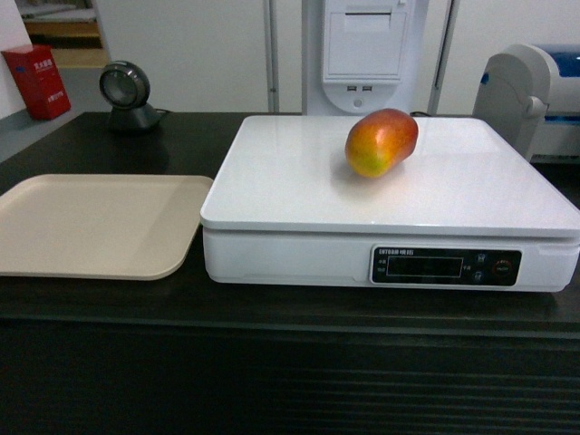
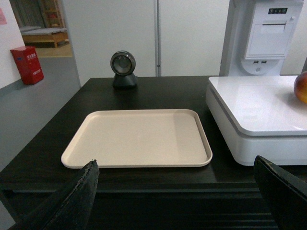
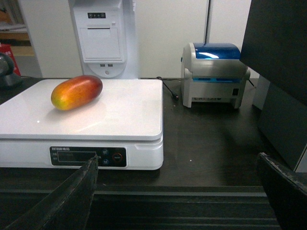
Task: Place dark red mango on scale at checkout
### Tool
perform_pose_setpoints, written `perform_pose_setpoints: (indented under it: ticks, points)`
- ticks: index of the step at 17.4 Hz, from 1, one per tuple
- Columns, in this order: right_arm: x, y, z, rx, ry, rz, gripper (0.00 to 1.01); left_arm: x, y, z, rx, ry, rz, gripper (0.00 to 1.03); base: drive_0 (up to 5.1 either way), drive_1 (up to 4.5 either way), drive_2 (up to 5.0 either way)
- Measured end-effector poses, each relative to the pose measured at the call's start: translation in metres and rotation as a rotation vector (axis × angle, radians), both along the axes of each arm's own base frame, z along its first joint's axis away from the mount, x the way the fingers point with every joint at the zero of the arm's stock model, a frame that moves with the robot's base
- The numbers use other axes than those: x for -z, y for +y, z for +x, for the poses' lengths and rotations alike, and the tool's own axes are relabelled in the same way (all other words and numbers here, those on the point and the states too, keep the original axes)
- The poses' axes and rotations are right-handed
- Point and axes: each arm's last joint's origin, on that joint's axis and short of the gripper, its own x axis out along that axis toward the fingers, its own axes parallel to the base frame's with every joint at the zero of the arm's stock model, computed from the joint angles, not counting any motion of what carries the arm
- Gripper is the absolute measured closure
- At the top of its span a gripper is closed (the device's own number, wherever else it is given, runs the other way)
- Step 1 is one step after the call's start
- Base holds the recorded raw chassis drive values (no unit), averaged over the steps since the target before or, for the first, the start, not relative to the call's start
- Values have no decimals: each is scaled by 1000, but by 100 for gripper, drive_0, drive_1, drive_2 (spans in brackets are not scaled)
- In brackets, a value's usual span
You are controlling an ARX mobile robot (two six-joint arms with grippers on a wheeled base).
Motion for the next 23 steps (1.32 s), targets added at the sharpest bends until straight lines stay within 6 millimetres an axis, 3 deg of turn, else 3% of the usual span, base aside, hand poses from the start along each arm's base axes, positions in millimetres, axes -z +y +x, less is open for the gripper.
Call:
perform_pose_setpoints:
  ticks: [23]
  points:
    - [0, 0, 0, 0, 3, 0, 3, 0, 0, 0, 0, 3, 0, 5, 0, 0, 0]
